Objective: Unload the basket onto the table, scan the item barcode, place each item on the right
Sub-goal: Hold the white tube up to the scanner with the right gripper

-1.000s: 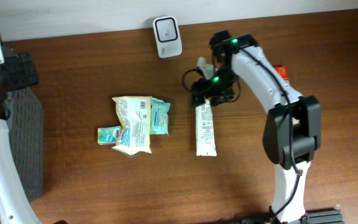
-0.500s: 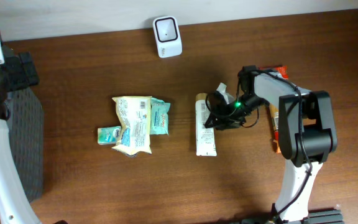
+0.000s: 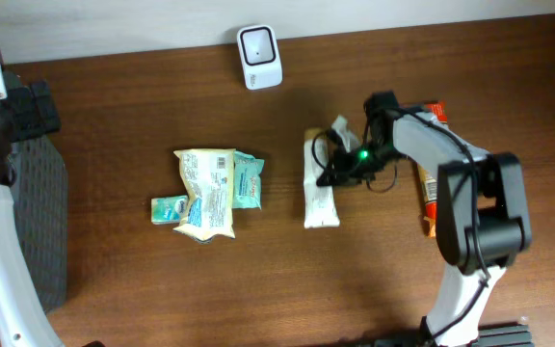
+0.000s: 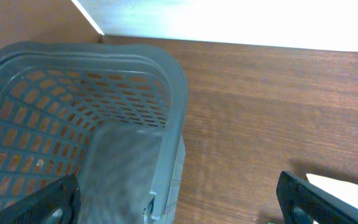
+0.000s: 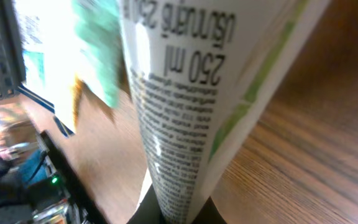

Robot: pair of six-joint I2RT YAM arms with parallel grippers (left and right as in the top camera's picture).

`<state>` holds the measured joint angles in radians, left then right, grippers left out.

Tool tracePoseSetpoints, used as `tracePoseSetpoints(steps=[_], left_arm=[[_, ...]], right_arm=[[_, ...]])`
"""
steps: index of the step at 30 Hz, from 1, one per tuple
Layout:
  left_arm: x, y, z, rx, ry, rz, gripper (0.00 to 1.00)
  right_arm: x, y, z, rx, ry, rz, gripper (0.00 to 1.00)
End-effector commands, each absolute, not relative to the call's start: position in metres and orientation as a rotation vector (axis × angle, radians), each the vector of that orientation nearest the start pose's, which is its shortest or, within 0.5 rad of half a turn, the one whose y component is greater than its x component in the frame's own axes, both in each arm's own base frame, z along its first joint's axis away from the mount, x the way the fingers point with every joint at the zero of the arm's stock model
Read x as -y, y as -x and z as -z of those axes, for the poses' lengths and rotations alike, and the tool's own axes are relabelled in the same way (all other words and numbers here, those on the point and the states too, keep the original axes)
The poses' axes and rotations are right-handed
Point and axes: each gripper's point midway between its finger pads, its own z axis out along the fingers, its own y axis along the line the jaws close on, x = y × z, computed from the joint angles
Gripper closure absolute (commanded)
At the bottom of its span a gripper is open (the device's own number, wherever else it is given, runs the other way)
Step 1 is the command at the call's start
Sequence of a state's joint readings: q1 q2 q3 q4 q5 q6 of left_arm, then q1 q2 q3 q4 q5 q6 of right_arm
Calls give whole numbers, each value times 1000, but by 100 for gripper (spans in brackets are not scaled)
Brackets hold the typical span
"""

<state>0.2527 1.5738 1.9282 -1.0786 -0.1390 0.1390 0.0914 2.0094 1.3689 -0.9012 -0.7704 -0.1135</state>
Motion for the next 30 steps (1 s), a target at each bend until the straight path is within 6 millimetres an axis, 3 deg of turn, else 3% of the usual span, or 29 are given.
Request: tracePoseSetpoints(steps=[1, 4, 6, 10, 14, 19, 23, 28, 30], left_arm=[[-128, -392, -360, -2300, 190, -371, 1], [-128, -392, -360, -2300, 190, -371, 1], [-128, -392, -360, -2300, 190, -371, 1], [-128, -392, -360, -2300, 190, -371, 1], [-128, -392, -360, -2300, 190, -371, 1], [-128, -392, -360, -2300, 190, -371, 1], [-128, -392, -360, -2300, 190, -371, 1], [-128, -392, -360, -2300, 190, -371, 1], [-128, -392, -360, -2300, 190, -371, 1]], right_arm=[[-184, -377, -165, -2602, 526, -1060, 96], [-209, -367, -223, -2439, 651, -1102, 96], [-218, -358, -246, -2376, 696, -1142, 96], [-224, -343, -269, -2318, 734, -1192, 96], [-227, -344, -280, -2314, 725, -1160, 96], [-193, -415, -296, -2350, 550, -402, 96], [-166, -498, -301, -2153, 474, 151, 96], [-161, -583, -271, -1923, 626, 603, 96], [-172, -612, -246, -1816, 766, 747, 96]])
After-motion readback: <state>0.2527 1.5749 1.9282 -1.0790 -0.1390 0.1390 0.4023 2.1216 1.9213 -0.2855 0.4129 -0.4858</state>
